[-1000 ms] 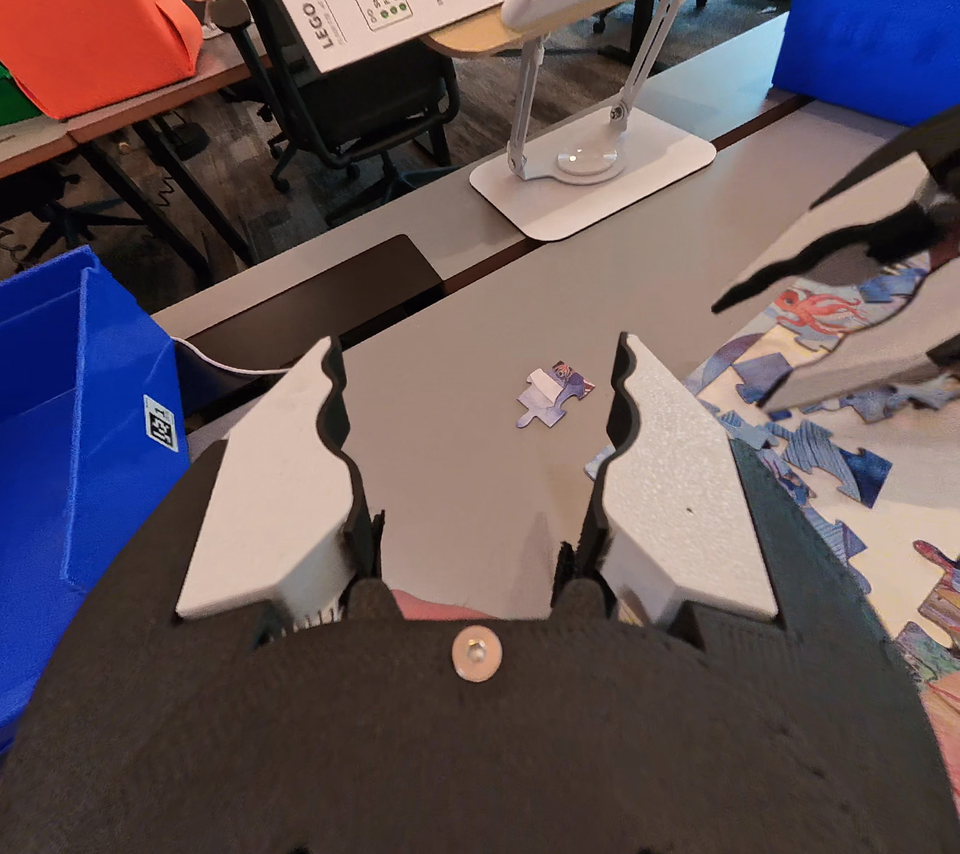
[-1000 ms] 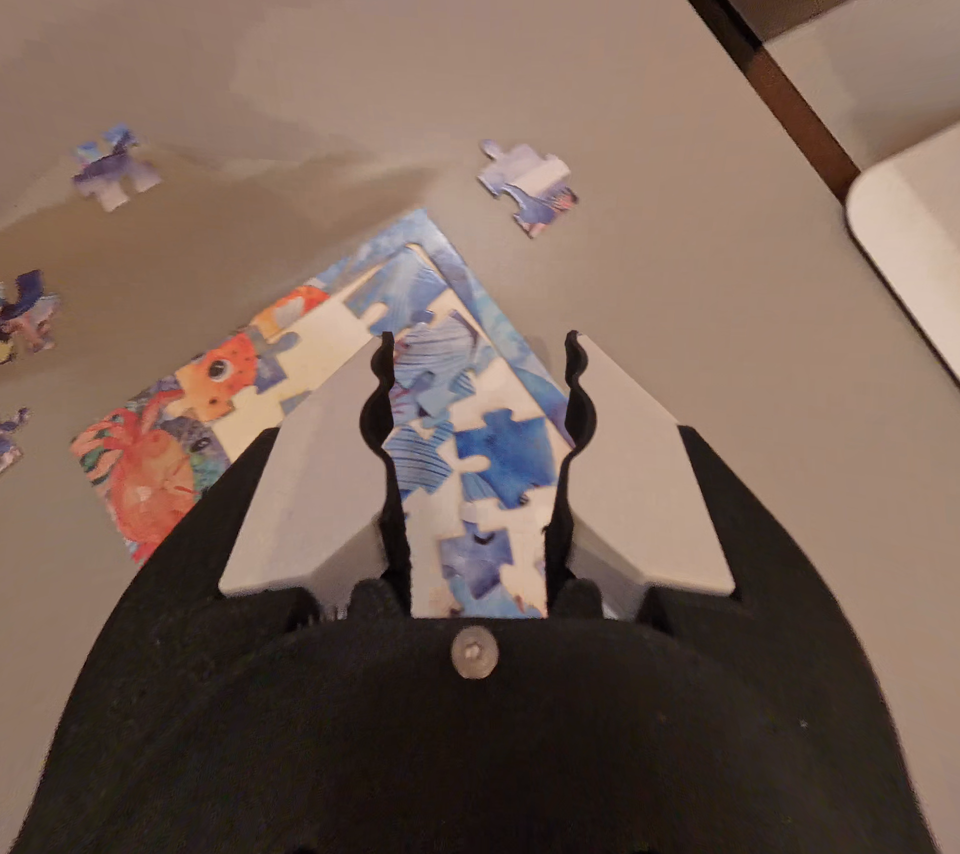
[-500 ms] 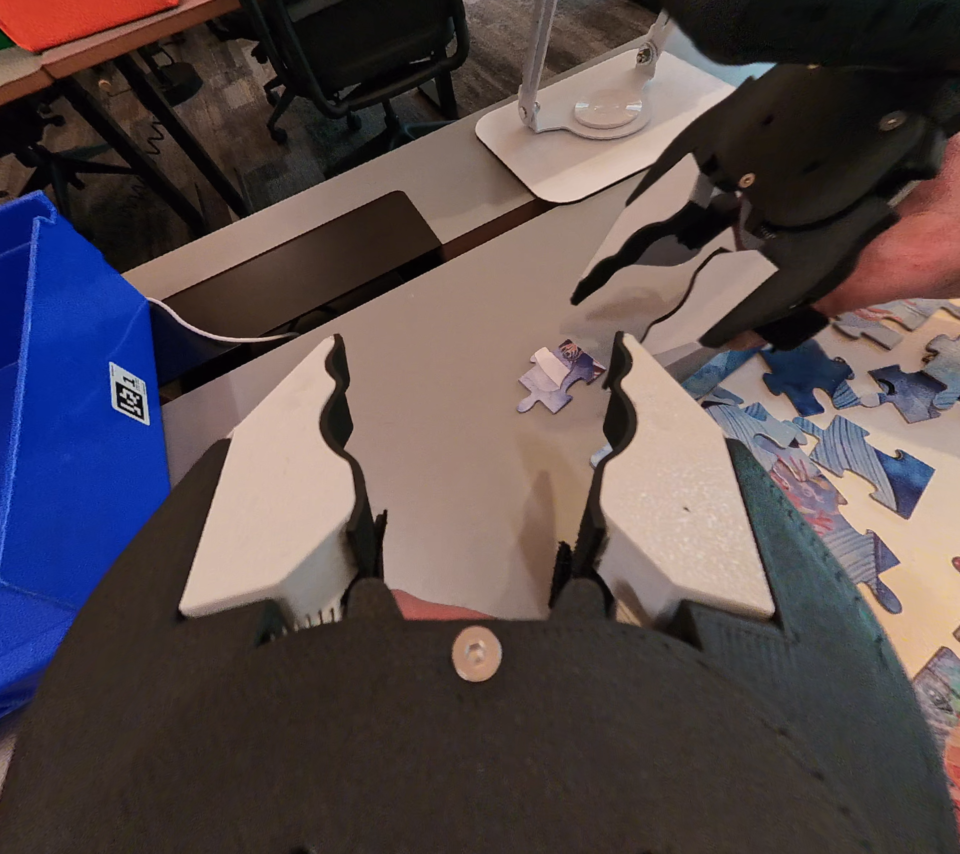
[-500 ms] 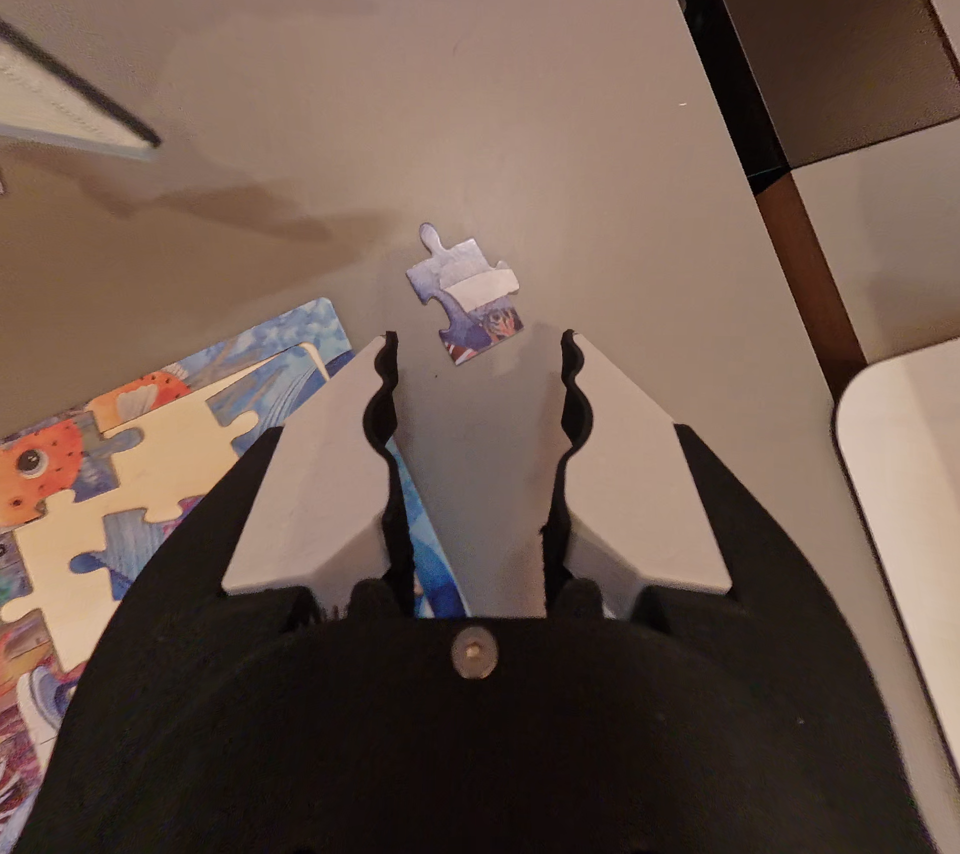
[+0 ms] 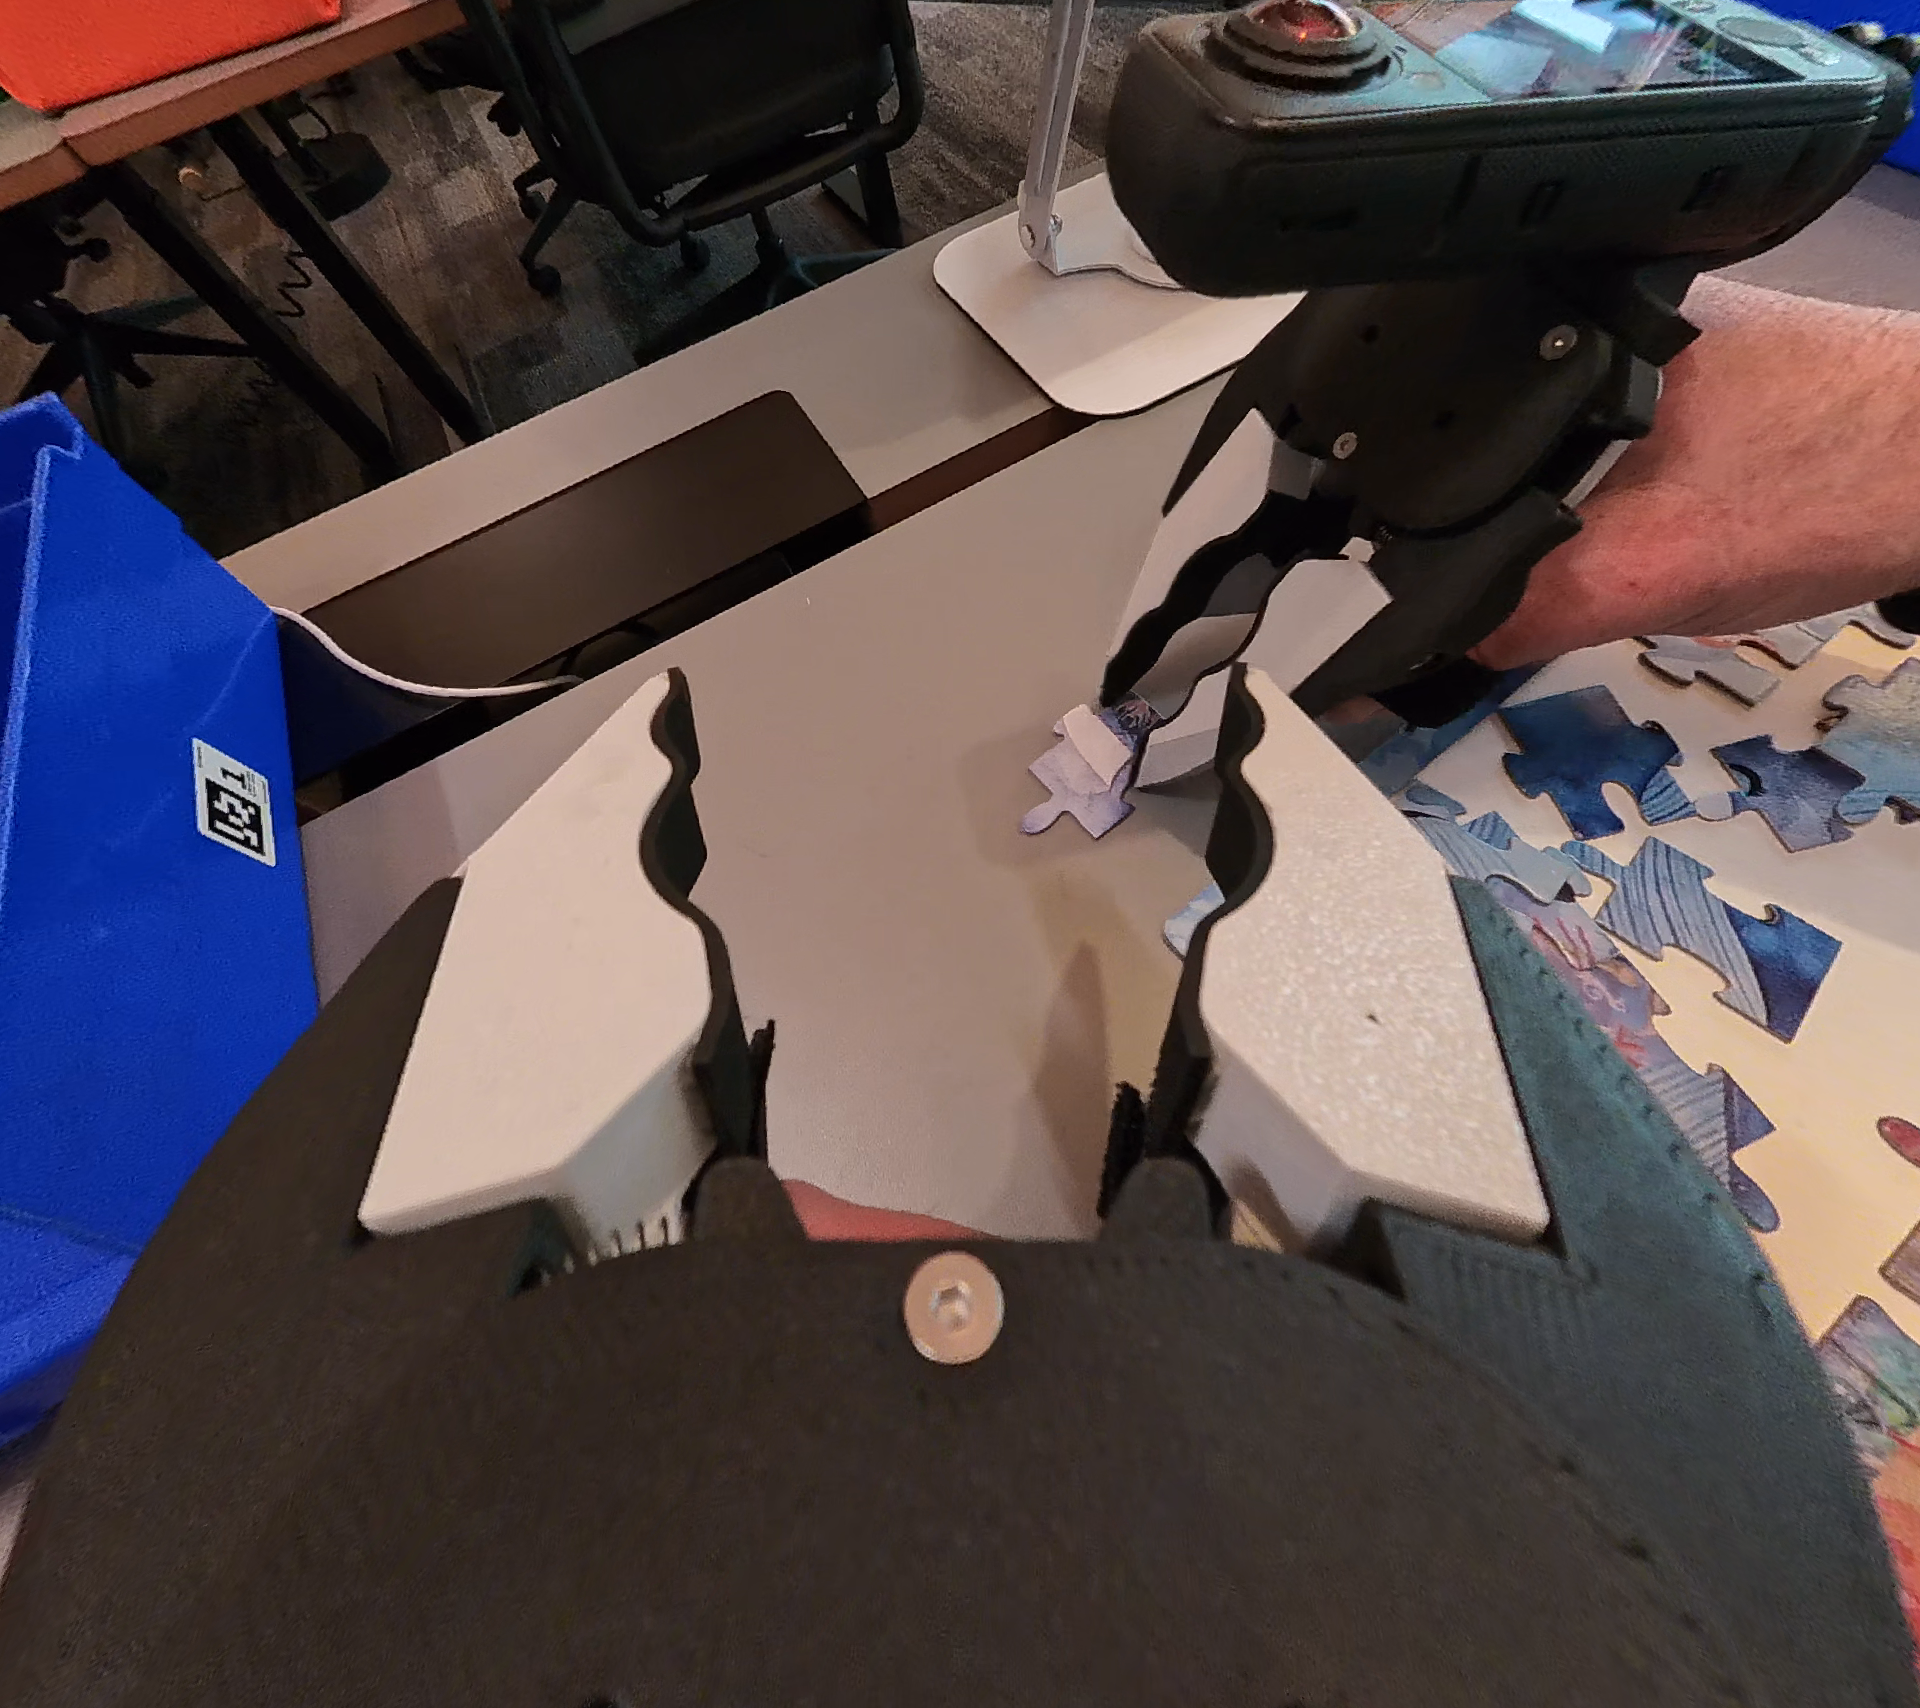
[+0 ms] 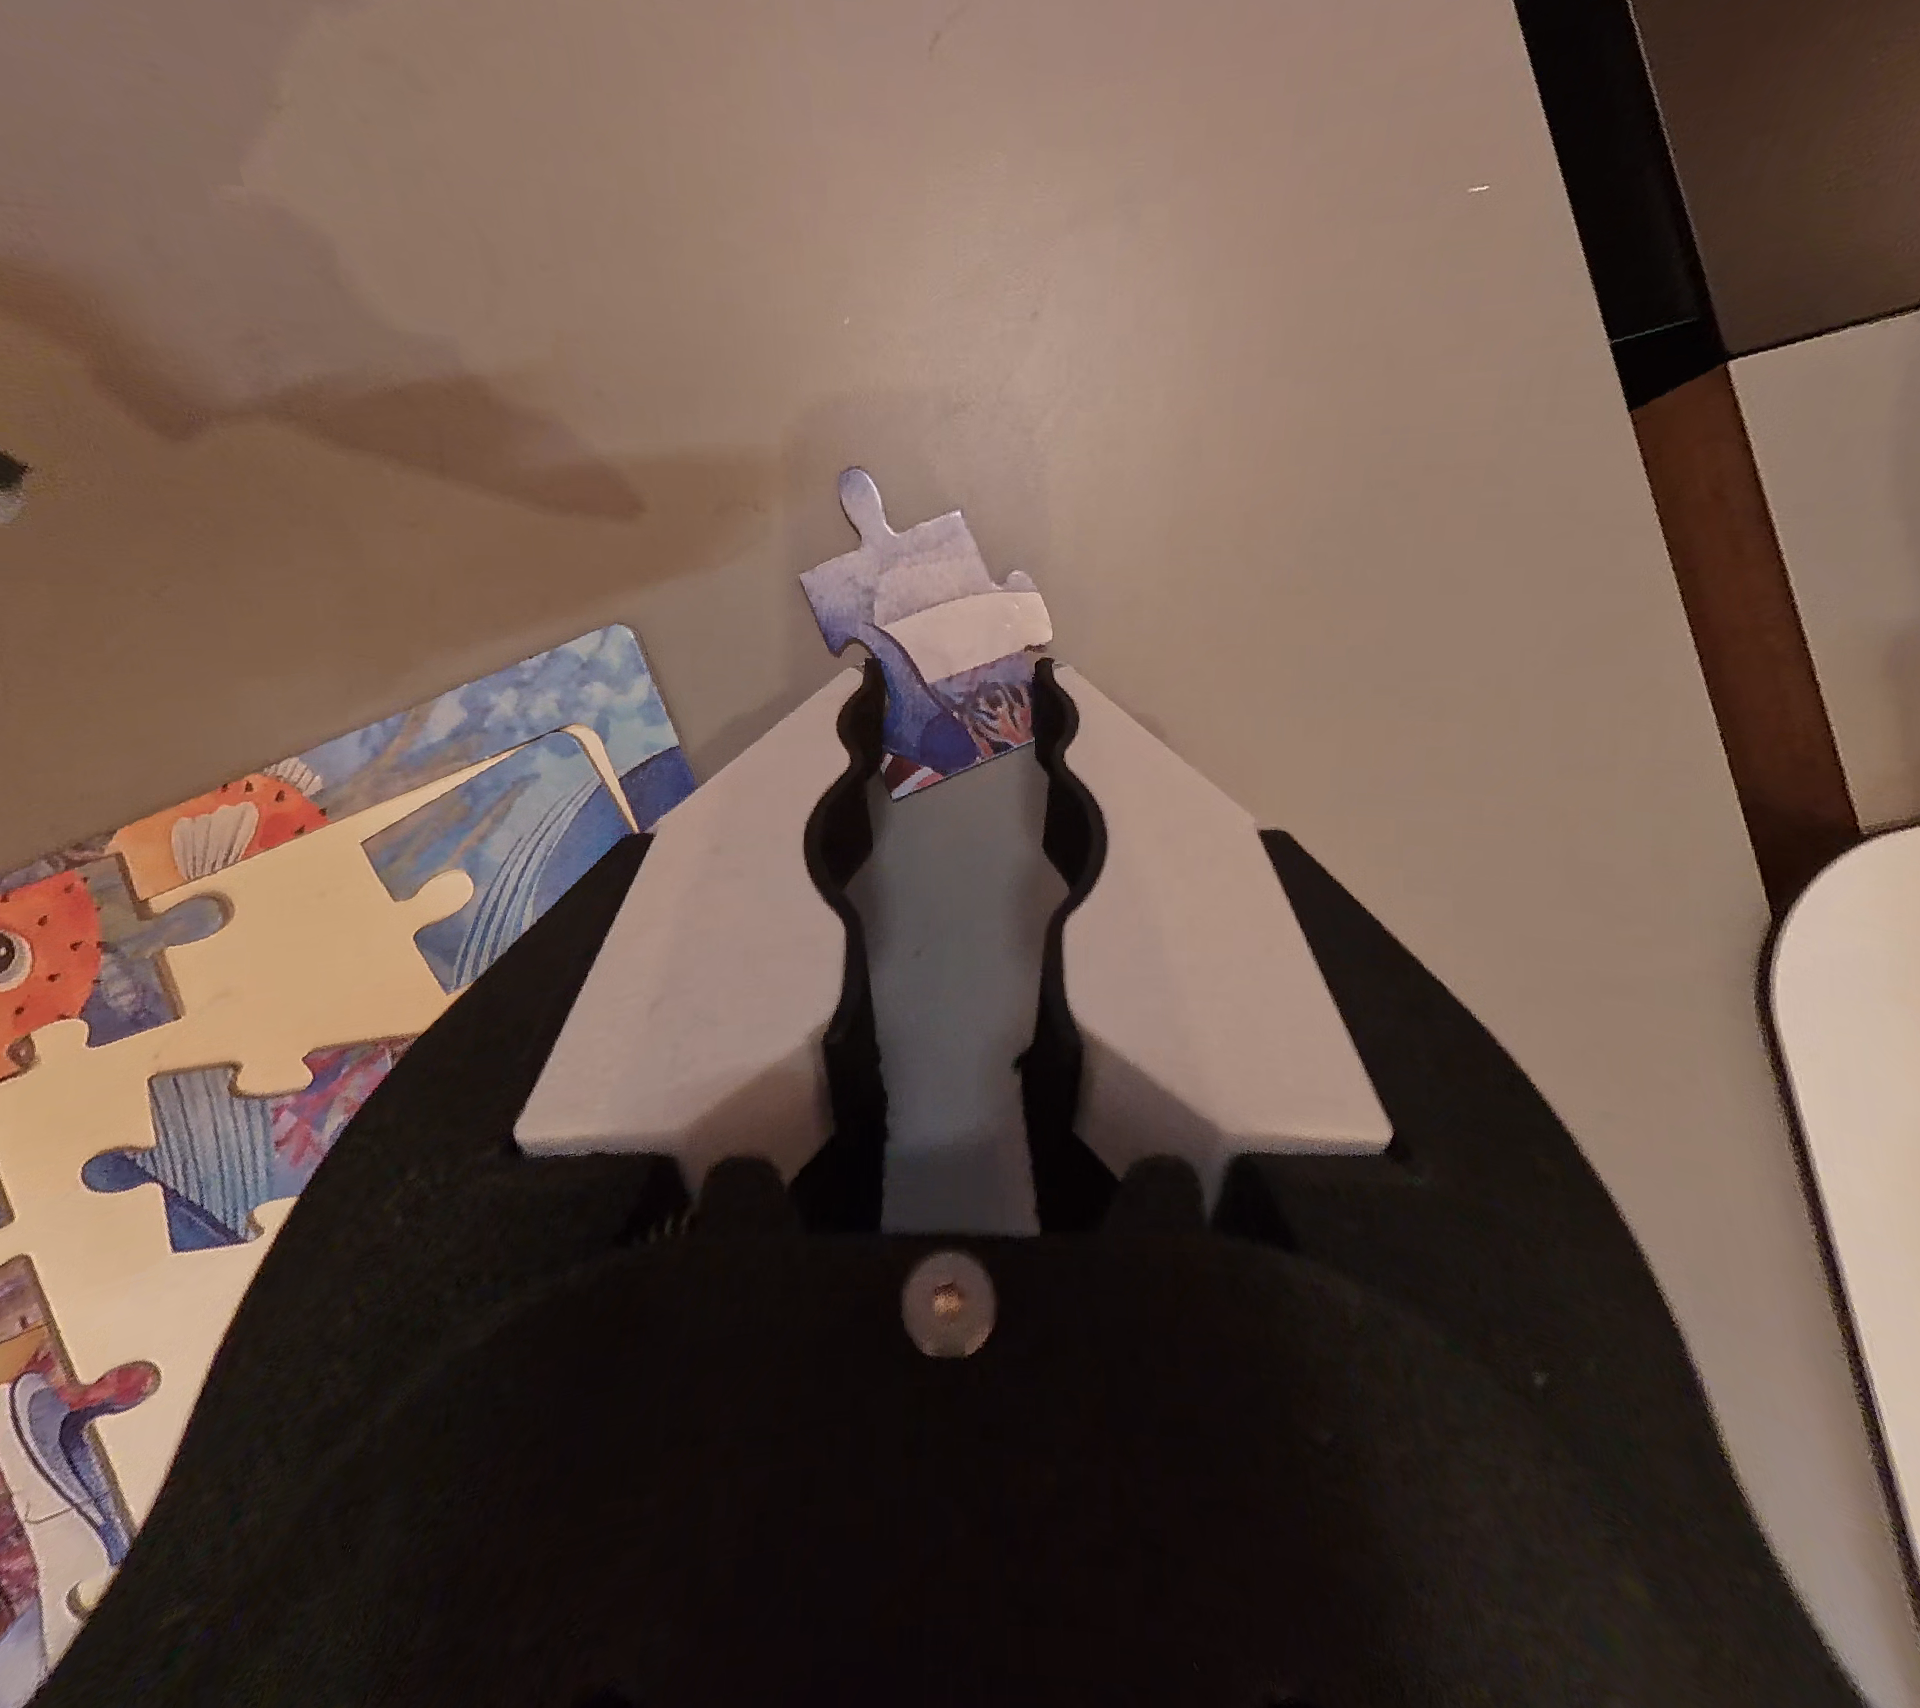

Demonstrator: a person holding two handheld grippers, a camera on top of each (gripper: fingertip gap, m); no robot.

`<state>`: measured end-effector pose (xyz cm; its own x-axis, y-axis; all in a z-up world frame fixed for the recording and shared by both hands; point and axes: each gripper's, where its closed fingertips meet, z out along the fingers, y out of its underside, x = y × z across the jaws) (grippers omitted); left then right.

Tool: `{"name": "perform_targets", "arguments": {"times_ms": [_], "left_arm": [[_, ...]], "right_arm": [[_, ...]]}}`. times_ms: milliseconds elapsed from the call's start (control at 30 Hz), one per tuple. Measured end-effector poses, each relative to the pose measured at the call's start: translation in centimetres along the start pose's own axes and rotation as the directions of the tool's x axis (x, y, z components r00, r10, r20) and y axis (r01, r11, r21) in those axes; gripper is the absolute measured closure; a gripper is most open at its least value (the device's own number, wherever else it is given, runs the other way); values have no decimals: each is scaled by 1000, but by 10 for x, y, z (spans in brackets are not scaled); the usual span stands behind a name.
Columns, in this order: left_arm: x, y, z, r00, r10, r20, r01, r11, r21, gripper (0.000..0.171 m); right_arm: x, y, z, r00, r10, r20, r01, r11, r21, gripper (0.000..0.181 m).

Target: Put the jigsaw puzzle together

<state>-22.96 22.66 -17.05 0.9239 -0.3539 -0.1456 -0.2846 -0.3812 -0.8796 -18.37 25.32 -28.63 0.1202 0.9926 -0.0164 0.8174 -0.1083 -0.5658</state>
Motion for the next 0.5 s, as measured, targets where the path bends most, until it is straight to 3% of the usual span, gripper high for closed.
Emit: {"name": "perform_targets", "arguments": {"times_ms": [267,500], "left_arm": [[5,4,5,1000,-9,-22,9,1000,-18,73],[24,9,12,997,18,-81,-23,998,-54,72]], "right_arm": [[-5,16,-19,999,34,-19,-34,999,7,155],[-36,52,-86,993,101,-61,-101,995,12,155]]}}
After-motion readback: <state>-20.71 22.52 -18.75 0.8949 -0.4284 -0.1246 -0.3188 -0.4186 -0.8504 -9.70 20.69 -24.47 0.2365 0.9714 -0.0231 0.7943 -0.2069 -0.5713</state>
